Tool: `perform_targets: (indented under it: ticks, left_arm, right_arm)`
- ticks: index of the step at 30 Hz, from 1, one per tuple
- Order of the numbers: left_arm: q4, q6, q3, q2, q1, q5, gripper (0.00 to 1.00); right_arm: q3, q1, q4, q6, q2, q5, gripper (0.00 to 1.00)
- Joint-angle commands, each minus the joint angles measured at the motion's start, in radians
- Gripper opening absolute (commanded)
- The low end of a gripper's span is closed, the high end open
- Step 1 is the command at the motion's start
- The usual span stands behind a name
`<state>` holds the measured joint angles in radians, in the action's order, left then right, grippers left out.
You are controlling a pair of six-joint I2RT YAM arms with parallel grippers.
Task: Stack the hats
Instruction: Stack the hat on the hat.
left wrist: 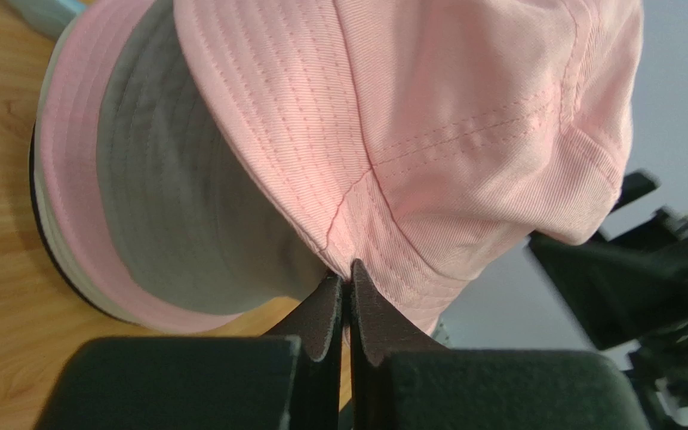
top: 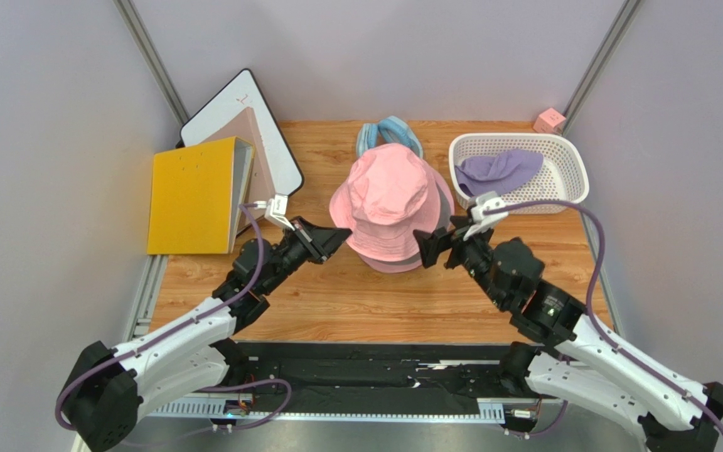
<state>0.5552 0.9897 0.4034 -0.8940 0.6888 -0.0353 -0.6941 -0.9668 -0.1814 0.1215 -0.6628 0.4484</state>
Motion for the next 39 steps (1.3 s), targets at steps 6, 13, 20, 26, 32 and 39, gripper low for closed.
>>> perform_targets:
  ticks: [6, 13, 20, 26, 32, 39]
  left_arm:
    - [-0.014, -0.106, 0.043, -0.075, -0.014, -0.140, 0.00]
    - [-0.057, -0.167, 0.055, -0.075, -0.015, -0.147, 0.00]
    - [-0.063, -0.178, 0.063, -0.082, -0.015, -0.153, 0.00]
    - [-0.070, -0.187, 0.064, -0.083, -0.017, -0.153, 0.00]
    - [-0.084, -0.197, 0.066, -0.076, -0.018, -0.150, 0.00]
    - [-0.123, -0.264, 0.087, -0.071, -0.018, -0.150, 0.00]
  right_arm:
    - [-0.076, 0.480, 0.029, 0.248, -0.115, -0.684, 0.86]
    - [0.010, 0.732, 0.288, 0.417, -0.207, -1.025, 0.80]
    - [0.054, 0.790, 0.488, 0.492, -0.282, -1.168, 0.63]
    - [0.061, 0.804, 0.577, 0.526, -0.331, -1.211, 0.53]
    - [0.056, 0.806, 0.605, 0.541, -0.353, -1.206, 0.35]
    - [0.042, 0.806, 0.592, 0.532, -0.373, -1.185, 0.00]
